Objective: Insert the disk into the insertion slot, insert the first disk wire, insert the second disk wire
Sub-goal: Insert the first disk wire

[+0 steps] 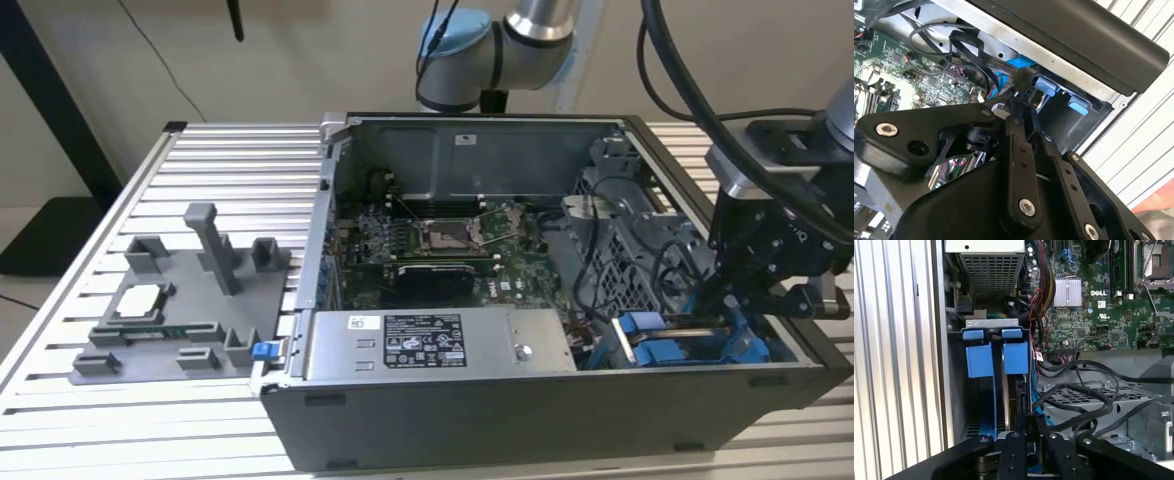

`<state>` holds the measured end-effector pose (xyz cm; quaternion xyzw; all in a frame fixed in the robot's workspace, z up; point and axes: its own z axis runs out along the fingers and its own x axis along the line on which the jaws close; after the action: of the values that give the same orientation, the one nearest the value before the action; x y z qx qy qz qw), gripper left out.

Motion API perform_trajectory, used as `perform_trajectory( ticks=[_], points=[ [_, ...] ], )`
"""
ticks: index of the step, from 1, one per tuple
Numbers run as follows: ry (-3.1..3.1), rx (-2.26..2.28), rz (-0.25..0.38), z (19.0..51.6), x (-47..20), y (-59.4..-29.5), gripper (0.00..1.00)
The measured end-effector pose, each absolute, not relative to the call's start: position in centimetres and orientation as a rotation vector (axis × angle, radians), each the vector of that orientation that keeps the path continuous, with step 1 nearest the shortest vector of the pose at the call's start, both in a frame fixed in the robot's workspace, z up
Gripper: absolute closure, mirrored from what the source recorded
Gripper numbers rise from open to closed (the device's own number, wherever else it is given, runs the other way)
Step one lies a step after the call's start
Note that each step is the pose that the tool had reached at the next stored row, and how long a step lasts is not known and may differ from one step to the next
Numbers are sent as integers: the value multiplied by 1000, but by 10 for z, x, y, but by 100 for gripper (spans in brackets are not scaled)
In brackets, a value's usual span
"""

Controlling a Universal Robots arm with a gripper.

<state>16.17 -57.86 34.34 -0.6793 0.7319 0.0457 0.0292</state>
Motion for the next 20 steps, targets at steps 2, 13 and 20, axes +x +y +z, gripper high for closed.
perform_trajectory(
  ticks=[2,13,20],
  points=[
    [2258,-2096,139,343,162,-578,100],
    [2266,-2092,135,340,164,-578,100],
    [2287,-2093,161,340,165,-579,100]
  ],
)
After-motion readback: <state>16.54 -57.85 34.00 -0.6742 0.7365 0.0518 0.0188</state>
